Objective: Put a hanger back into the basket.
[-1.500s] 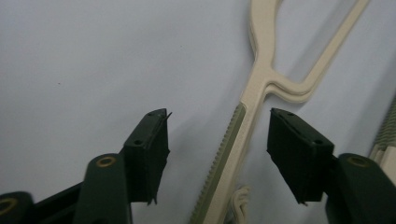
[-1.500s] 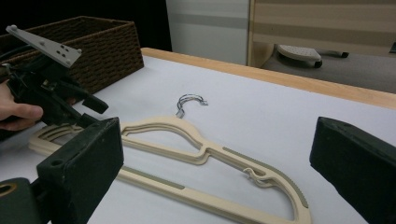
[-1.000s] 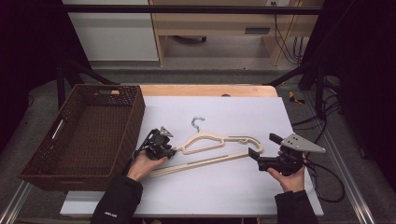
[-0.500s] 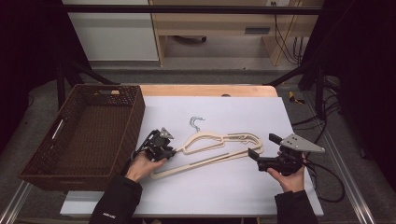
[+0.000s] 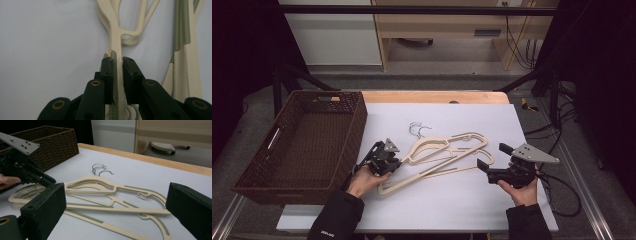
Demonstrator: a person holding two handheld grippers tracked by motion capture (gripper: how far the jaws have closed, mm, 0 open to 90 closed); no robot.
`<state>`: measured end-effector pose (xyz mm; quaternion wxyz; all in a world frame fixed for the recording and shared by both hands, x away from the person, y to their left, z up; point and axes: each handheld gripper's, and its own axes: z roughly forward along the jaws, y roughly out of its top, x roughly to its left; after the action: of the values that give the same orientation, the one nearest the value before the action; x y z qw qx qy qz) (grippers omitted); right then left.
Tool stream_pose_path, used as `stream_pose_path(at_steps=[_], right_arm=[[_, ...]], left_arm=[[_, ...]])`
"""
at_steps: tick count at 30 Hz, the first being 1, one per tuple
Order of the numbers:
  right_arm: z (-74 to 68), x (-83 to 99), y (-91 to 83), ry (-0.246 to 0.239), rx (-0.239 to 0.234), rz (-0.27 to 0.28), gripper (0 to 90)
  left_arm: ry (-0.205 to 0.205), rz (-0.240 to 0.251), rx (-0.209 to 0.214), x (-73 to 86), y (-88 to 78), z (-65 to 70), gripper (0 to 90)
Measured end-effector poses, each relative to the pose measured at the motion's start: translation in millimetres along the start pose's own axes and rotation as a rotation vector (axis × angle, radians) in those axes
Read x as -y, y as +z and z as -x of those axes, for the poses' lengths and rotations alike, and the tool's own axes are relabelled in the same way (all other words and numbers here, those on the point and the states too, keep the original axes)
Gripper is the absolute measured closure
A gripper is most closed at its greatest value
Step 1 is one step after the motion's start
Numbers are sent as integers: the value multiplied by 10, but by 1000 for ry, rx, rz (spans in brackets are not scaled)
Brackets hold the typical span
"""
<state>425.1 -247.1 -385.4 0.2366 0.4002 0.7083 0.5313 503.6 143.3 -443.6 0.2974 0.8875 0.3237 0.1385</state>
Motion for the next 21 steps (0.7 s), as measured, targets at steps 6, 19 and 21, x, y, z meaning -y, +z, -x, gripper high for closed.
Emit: stream_pose_path(at_steps=[6,19,21], right_arm=[[-3,3,7,-6,-5,-3,34],[-158,-44,255,-18,-46,-35,74],[-245,-90,442,-35,-59,-68,89]], left_arm=[[11,18,-21,-2,-34,37,792],[102,96,-125,5,-283,295,793],[127,100,-129,0,-329,345,793]])
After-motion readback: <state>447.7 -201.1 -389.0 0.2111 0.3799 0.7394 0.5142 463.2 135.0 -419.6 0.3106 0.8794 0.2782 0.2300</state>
